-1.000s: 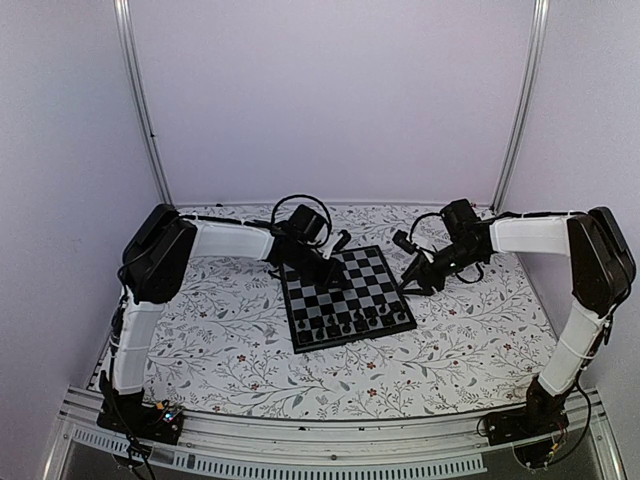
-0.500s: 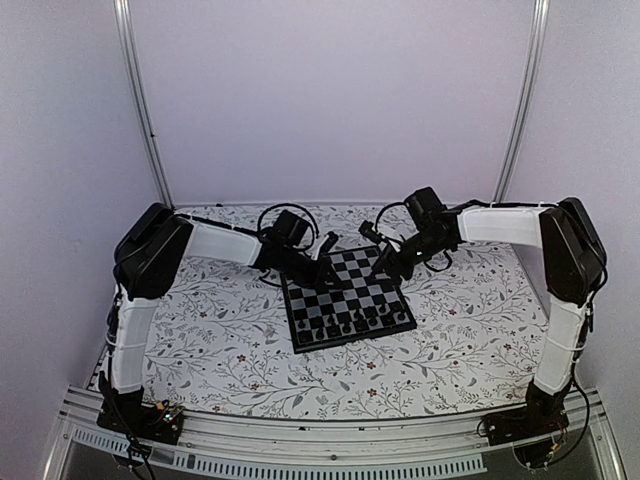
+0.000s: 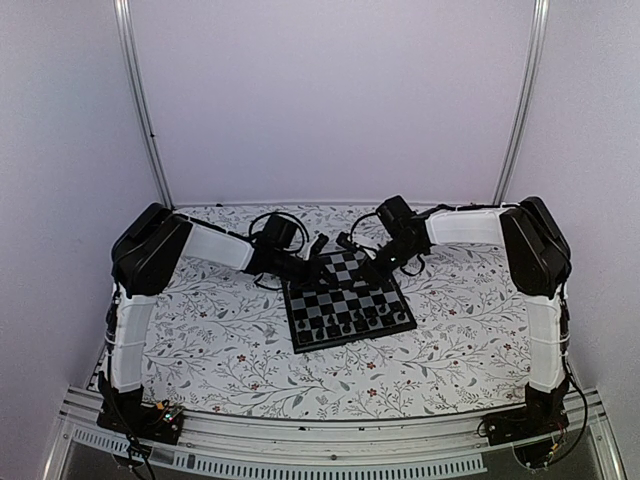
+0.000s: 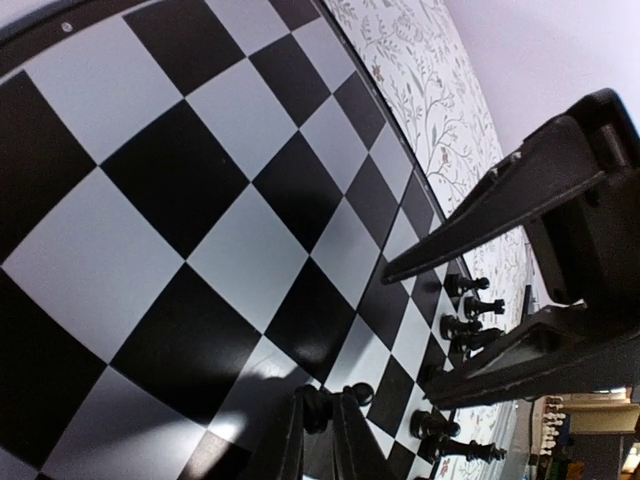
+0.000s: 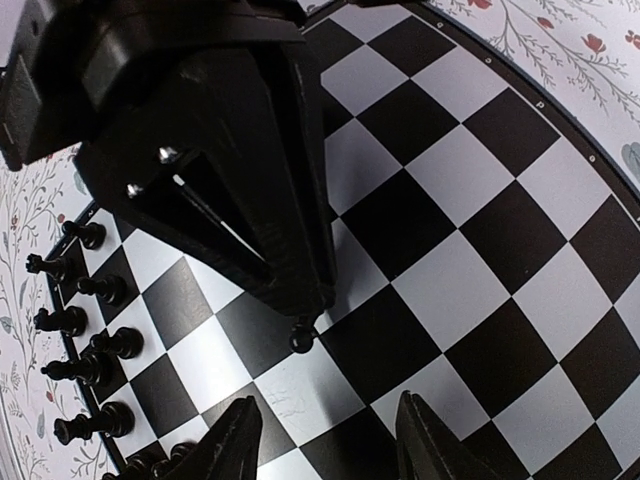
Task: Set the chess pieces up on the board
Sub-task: Adjust the chess piece on the chessboard.
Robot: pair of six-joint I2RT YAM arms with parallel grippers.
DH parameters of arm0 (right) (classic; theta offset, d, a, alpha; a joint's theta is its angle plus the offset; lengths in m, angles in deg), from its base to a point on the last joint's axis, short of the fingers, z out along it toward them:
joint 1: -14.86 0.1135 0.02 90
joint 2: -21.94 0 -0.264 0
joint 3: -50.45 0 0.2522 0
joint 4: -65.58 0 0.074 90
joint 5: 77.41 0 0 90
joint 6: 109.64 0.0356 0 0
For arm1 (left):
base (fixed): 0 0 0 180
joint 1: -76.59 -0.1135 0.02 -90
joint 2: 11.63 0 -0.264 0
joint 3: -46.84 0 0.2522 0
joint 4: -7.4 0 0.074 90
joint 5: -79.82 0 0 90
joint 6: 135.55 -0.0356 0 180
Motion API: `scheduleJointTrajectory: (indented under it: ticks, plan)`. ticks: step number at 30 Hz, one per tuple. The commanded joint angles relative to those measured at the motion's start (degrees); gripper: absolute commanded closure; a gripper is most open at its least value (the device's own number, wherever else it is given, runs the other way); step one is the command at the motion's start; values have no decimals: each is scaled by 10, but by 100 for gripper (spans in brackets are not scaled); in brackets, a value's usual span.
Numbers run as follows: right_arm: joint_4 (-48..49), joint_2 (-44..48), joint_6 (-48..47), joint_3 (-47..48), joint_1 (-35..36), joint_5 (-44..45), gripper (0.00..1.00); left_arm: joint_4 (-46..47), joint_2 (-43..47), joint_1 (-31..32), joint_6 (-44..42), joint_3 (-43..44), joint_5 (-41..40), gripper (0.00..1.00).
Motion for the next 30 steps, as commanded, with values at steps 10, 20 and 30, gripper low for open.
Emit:
scheduleJointTrajectory:
  ticks: [10,20,30]
  plan:
    - [-3,-55,33,62,9,-45,60,55,-13,-16,50,-7,47,86]
    - [-3,-67,39,66,9,-66,75,65,-18,-19,55,-8,56,86]
    - [-2,-66,40,72,11,-65,74,65,-32,-19,59,4,62,86]
